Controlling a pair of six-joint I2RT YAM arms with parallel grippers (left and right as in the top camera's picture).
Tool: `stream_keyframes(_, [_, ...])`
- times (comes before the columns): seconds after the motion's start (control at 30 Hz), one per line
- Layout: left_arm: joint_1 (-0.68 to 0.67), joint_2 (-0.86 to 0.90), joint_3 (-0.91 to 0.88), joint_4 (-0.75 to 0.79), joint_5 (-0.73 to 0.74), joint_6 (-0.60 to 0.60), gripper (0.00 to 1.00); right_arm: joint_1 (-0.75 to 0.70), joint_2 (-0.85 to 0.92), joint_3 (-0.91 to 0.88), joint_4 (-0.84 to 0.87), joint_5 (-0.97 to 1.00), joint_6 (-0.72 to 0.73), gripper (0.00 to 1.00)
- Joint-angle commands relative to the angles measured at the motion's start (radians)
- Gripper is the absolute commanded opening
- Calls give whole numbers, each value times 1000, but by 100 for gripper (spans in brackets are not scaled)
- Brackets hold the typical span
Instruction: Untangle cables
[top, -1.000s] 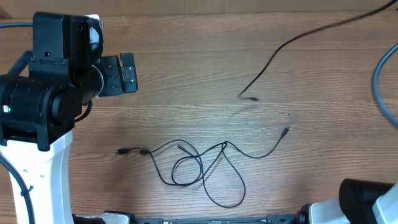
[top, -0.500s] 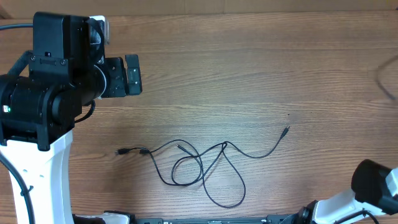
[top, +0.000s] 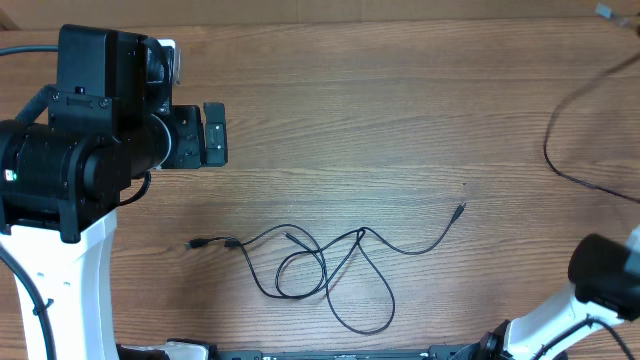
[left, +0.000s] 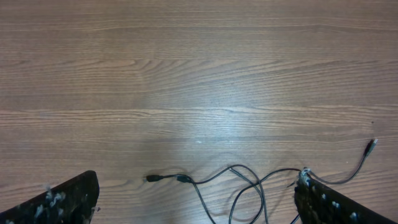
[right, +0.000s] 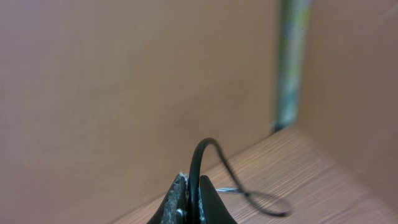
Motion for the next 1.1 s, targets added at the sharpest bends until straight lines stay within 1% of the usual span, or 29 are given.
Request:
stream_keyframes(0.0, [-2, -4, 5, -2, 8, 26, 100, 15, -26, 8, 45, -309, 132, 4])
stream_keyframes(0.1, [-2, -3, 5, 6, 8, 28, 100, 15, -43, 8, 39, -518, 260, 4])
stream_keyframes(0.17, [-2, -3, 5, 20, 8, 41, 100, 15, -46, 8, -34, -591, 314, 4])
stream_keyframes(0.2, [-2, -3, 5, 27, 8, 41, 100, 15, -46, 8, -95, -603, 314, 4])
stream_keyframes(0.27, [-2, -3, 5, 37, 9, 41, 100, 14, -46, 7, -230, -589, 289, 4])
stream_keyframes(0.33, [-2, -1, 5, 38, 8, 42, 100, 0, -46, 7, -355, -543, 217, 4])
stream_keyframes(0.4, [-2, 0, 5, 33, 8, 42, 100, -20, -46, 7, -430, -465, 180, 4])
stream_keyframes(0.47, [-2, 2, 5, 25, 8, 48, 100, -57, -46, 7, -492, -375, 179, 4])
stream_keyframes(0.57, [-2, 6, 5, 18, 8, 61, 100, -124, -46, 6, -555, -338, 187, 4])
stream_keyframes(0.67, [-2, 8, 5, 17, 8, 61, 100, -162, -45, -6, -588, -299, 209, 4])
stream_keyframes(0.7, [-2, 9, 4, 18, 9, 60, 100, -166, -45, -15, -596, -266, 218, 4])
stream_keyframes(0.77, [-2, 9, 3, 16, 9, 60, 100, -169, -45, -62, -622, -135, 250, 4])
stream_keyframes(0.83, [-2, 8, -2, 16, 9, 60, 100, -169, -45, -113, -622, -86, 251, 4])
stream_keyframes(0.93, [-2, 9, -6, 16, 9, 60, 100, -169, -45, -206, -590, -85, 251, 4])
stream_keyframes(1.07, [-2, 8, -8, 13, 9, 60, 100, -169, -45, -358, -506, -87, 267, 4])
